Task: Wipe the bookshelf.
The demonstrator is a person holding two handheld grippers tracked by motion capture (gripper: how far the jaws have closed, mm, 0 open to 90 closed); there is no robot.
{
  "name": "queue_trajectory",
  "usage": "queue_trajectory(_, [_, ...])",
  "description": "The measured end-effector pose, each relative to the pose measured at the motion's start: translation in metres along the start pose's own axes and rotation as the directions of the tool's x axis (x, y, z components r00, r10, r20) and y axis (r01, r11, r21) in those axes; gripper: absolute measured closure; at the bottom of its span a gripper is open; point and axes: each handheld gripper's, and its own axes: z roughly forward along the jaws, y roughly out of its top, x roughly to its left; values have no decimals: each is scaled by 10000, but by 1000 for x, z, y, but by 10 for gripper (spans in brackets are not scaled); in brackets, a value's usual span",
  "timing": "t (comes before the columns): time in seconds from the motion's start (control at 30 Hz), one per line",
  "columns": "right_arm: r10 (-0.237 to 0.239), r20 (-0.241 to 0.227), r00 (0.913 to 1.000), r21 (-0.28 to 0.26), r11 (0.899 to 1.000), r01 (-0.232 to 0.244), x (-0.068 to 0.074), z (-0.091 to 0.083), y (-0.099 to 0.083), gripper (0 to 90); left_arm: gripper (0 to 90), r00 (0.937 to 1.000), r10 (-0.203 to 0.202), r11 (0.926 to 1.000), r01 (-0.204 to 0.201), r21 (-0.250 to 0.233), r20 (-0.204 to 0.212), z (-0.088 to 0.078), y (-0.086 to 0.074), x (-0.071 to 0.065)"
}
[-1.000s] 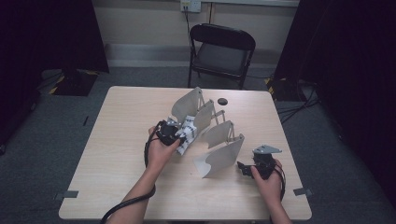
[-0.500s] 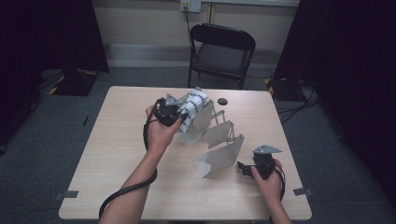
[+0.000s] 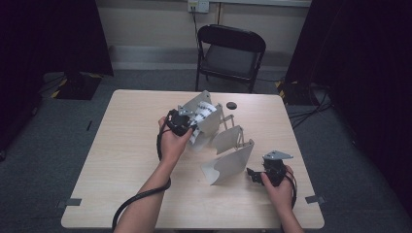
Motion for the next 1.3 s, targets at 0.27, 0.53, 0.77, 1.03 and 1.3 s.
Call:
queue_trajectory(0.27, [1, -3, 10000, 1, 10000, -1, 0, 0, 0, 142, 771, 10000, -6, 9992, 4, 399, 67, 12, -20, 0])
queue_trajectory(0.53, [-5, 2, 10000, 0, 10000, 5, 0, 0, 0, 142, 667, 9991, 58, 9957, -97, 926, 422, 15, -43, -2])
queue_trajectory(0.77, [1, 2, 10000, 1, 10000, -1, 0, 0, 0, 142, 655, 9986, 42, 9940, -100, 1088, 528, 25, -60, -7])
queue_trajectory(1.03, [-2, 1, 10000, 1, 10000, 2, 0, 0, 0, 142, 822, 9982, 183, 9954, -235, 929, 568, 9, -42, -9])
queue_trajectory(1.3, [16, 10, 10000, 10, 10000, -16, 0, 0, 0, 142, 824, 9955, 902, 9929, -877, -809, 273, -28, 11, -15])
